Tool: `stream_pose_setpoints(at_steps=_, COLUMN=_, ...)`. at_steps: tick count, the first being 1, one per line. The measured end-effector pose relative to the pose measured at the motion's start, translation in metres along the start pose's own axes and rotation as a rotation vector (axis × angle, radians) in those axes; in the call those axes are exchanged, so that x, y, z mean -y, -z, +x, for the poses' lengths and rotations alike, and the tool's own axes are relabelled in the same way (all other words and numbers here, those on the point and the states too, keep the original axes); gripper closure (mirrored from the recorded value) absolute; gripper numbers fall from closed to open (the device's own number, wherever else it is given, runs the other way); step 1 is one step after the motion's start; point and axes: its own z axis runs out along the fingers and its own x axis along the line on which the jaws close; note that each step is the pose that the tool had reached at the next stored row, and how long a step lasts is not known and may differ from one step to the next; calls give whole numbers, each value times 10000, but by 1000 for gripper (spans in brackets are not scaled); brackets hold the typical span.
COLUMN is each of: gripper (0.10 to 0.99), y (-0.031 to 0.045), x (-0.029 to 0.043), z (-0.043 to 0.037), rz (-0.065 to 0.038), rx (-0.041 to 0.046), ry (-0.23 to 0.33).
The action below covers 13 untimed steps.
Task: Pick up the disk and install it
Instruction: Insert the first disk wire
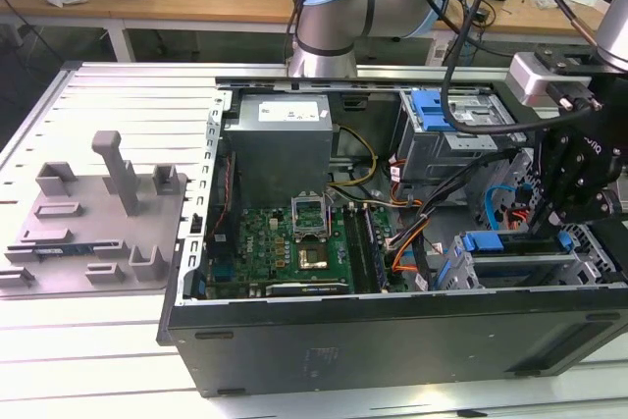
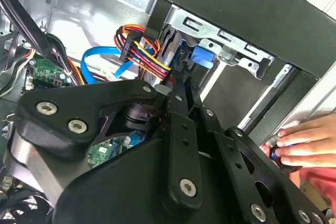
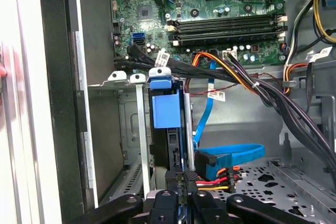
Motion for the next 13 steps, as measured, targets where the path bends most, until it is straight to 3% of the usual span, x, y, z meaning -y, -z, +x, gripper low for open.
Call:
stream_pose_setpoints(at_steps=6, gripper=922, y=4, x=-1, z=-22, rz=23, rx=-105, ry=181)
stream_pose_setpoints(at_steps=13, gripper=922, y=-15, x=-2, z=-24, rz=34, rx=-102, ry=308)
